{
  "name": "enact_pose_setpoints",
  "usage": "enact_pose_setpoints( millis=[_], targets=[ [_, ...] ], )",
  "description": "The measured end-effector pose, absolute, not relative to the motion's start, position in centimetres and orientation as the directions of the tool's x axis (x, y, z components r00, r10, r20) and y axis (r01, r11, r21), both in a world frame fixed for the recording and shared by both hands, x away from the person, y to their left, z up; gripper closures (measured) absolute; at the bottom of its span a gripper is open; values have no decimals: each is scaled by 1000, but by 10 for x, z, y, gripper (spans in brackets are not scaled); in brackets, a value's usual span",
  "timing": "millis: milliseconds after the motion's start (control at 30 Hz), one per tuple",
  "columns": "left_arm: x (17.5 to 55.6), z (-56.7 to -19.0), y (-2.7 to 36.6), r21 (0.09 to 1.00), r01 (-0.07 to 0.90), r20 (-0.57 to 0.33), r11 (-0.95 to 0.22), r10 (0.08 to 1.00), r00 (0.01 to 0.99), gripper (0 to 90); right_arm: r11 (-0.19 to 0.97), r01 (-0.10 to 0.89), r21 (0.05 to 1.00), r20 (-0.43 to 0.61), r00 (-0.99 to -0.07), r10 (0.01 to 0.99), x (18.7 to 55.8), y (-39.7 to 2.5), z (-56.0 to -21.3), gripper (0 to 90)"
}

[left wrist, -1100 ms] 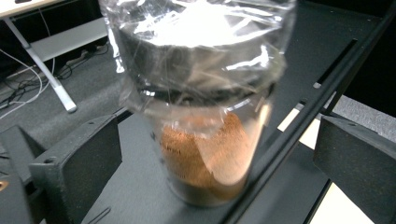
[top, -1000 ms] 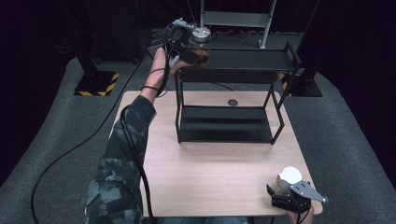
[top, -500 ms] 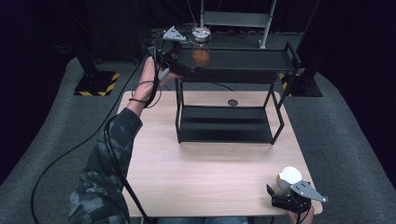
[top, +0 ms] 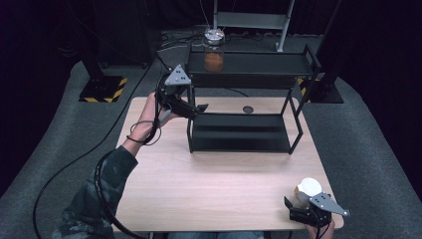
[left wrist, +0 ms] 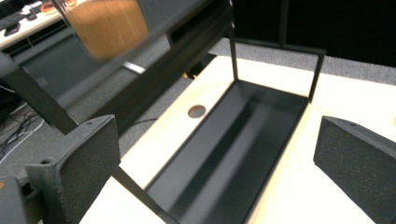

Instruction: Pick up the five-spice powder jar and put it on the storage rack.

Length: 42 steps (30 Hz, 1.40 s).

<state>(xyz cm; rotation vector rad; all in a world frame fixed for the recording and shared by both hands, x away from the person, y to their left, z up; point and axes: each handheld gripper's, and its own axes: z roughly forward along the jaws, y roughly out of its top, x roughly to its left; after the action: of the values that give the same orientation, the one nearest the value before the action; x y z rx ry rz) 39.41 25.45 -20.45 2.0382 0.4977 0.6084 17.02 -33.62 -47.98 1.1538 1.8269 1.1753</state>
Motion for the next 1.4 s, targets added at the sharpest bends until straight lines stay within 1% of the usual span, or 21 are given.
enact_pose_setpoints(
  millis=[267, 467, 733, 833, 900, 1100, 1233, 1400],
  targets=[
    [376, -257, 264, 846, 141, 195, -515, 543, 817, 0, 204, 320, 925, -70, -386, 920, 170, -336, -479, 0],
    [363, -306, 278, 863, 195, 121, -465, 567, 814, 0, 206, 318, 925, -72, -385, 920, 170, -336, -480, 0],
    [351, -364, 293, 862, 300, 2, -409, 593, 805, 0, 206, 317, 926, -74, -384, 920, 170, -336, -480, 0],
    [343, -383, 296, 857, 326, -18, -399, 609, 793, 0, 206, 318, 926, -72, -384, 920, 170, -336, -480, 0],
    [336, -396, 295, 850, 334, -8, -407, 624, 781, 0, 206, 318, 925, -72, -385, 920, 170, -336, -480, 0],
    [325, -426, 294, 832, 378, -31, -405, 648, 761, 0, 205, 318, 926, -72, -383, 921, 170, -336, -480, 0],
    [317, -436, 291, 828, 380, -14, -412, 663, 749, 0, 205, 318, 926, -72, -383, 921, 170, -335, -480, 0],
    [313, -443, 289, 822, 390, -13, -414, 672, 741, 0, 206, 317, 926, -74, -383, 921, 170, -335, -480, 0]
  ],
)
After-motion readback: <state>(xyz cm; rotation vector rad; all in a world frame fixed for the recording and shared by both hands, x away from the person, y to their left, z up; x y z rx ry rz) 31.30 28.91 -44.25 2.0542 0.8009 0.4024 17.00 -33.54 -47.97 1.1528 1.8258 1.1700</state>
